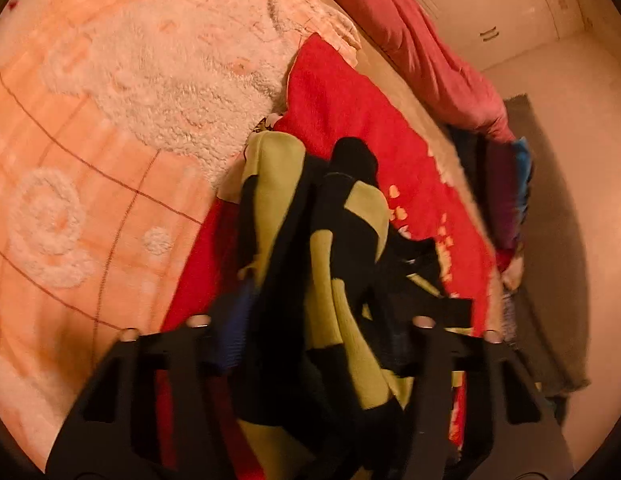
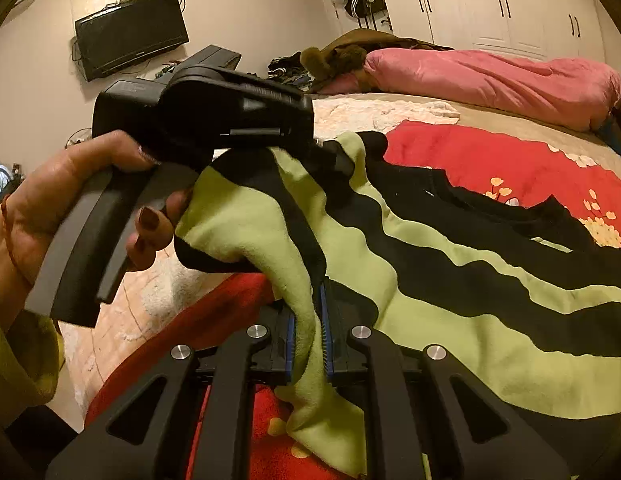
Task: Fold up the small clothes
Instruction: 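Grasp the sweater side edge with the right gripper and lift it over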
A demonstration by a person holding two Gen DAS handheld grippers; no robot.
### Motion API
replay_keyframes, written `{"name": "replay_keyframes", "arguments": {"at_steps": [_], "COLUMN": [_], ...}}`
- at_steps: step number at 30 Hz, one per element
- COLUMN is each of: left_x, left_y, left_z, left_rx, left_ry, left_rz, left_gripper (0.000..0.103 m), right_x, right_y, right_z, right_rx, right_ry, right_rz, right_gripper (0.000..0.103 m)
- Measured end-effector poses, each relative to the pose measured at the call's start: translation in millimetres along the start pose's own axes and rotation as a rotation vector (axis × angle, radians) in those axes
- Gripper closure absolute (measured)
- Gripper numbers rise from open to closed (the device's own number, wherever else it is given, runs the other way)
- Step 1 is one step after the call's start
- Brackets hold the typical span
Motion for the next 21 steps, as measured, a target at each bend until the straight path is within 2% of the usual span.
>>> {"name": "replay_keyframes", "arguments": {"at_steps": [3, 5, 13, 21], "left_x": [2, 8, 50, 119], "left_y": [-9, -15, -33, -34], "left_z": [-1, -2, -12, -34], "left_rx": [0.022, 0.039, 0.09, 0.096], "left_ry": [0.016, 0.026, 0.081, 0.175], "left_rz": [0.02, 0.016, 0.003, -0.026], "left_gripper": [0.083, 0.086, 0.088, 0.088], "right_x": [-1, 0, 11, 40], "right_y": [-5, -8, -45, -96], "right_z": [1, 3, 12, 11], "right_rx": [0.009, 0.015, 0.053, 0.086], "right_ry": [0.005, 0.006, 0.035, 0.078], "right_rz": [0.007, 0.011, -0.002, -0.043], "right_gripper": [0.094, 0.094, 0.094, 0.094]}}
Point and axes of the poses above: each gripper's, at about its wrist camera, not at the fingertips, and y roughly the way its jaws point, x to its right, z to its top, the point moved 9 cm from there along y, roughly the way its jaws point, and after that the axes turned 3 degrees about x, right-handed, at the moved point
